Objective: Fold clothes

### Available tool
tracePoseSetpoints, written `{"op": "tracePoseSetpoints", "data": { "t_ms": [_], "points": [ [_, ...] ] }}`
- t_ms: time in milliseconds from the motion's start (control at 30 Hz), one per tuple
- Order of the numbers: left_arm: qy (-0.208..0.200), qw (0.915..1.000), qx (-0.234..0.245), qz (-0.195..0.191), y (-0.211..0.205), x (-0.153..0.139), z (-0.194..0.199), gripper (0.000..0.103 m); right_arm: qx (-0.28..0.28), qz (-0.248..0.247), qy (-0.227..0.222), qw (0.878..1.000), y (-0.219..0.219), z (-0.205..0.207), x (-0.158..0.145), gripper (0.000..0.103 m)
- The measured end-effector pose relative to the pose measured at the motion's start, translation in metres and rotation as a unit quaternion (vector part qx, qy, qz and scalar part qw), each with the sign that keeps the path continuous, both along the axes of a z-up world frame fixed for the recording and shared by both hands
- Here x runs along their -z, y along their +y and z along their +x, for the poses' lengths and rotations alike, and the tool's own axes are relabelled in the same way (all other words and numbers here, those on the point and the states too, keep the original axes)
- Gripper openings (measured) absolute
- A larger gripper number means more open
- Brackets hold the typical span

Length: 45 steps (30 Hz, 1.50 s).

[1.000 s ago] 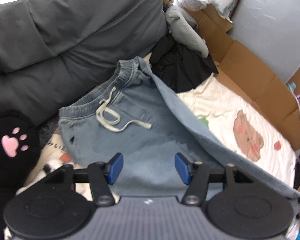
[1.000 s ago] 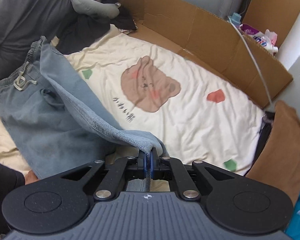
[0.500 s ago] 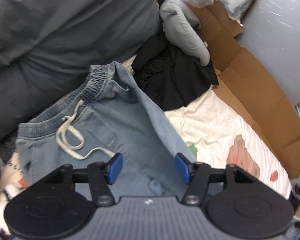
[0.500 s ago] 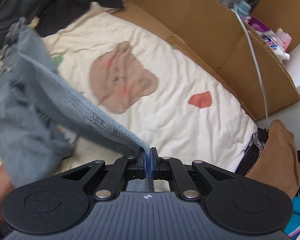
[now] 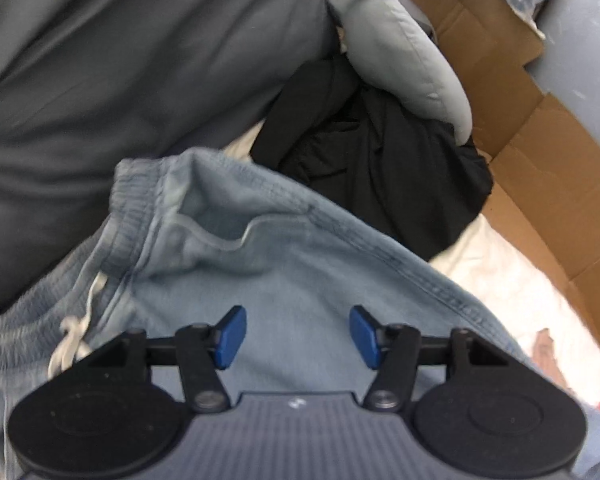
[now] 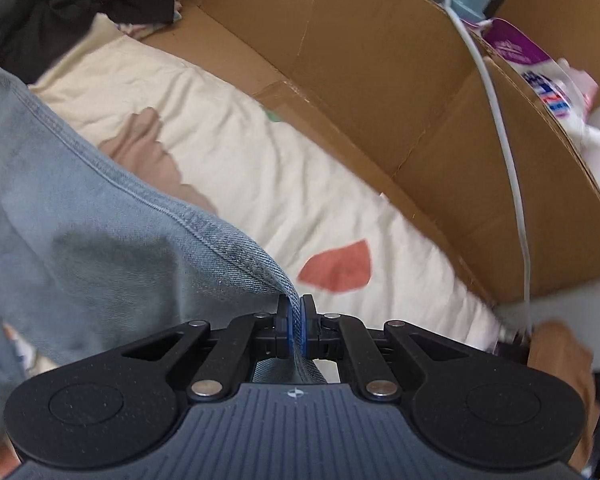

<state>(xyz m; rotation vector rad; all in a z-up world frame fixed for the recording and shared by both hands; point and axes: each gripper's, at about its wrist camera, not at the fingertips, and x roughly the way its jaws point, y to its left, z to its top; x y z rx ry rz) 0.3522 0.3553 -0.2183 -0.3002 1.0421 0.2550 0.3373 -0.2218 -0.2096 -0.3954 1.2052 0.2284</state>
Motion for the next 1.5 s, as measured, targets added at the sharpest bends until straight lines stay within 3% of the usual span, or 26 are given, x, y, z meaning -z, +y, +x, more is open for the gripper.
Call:
{"op": "tracePoseSetpoints", "data": {
  "t_ms": [333,533,600,667,867,900,967,1000,1167,1333,1500],
  "points": [
    [0.009,0.9966,0.058,0.057,-0.004,0.054,0.06,0.06,-0.036,-0.055,0.026,0.997,0.008,0.05,0.057,0.001],
    [0.01,0.997,0.049,0.059,0.004,0.075,0.086,0.059,-0.046,-0.085,0.046,0.994,0.012,0.072,0.09,0.003],
    [0.01,0.9972,0.046,0.058,0.006,0.082,0.092,0.059,-0.051,-0.101,0.045,0.993,0.013,0.075,0.107,0.024],
    [0.013,0.9989,0.027,0.038,0.015,0.09,0.097,0.059,-0.058,-0.115,0.036,0.991,0.01,0.075,0.114,0.036],
    [0.015,0.9991,0.012,0.037,0.019,0.091,0.101,0.059,-0.045,-0.047,-0.008,0.998,-0.019,0.059,0.073,0.045],
    [0.017,0.9991,0.009,0.037,0.017,0.088,0.099,0.057,-0.048,-0.04,-0.017,0.998,-0.022,0.054,0.064,0.05],
    [0.014,0.9984,0.011,0.053,0.01,0.078,0.089,0.045,-0.04,-0.025,-0.032,0.998,-0.028,0.046,0.051,0.05],
    [0.014,0.9977,0.013,0.066,0.005,0.072,0.083,0.045,-0.035,-0.018,-0.039,0.998,-0.031,0.042,0.045,0.05],
    [-0.003,0.9941,0.085,0.068,-0.03,0.044,0.052,0.046,0.0,0.014,-0.073,0.997,-0.045,0.019,0.021,0.051],
    [-0.024,0.992,0.12,0.03,-0.067,0.019,0.026,0.049,0.038,0.041,-0.091,0.994,-0.061,-0.019,0.016,0.05],
    [-0.004,0.9845,0.172,0.031,-0.097,-0.001,0.006,0.049,0.079,0.05,-0.121,0.988,-0.082,-0.052,0.019,0.05]
  ]
}}
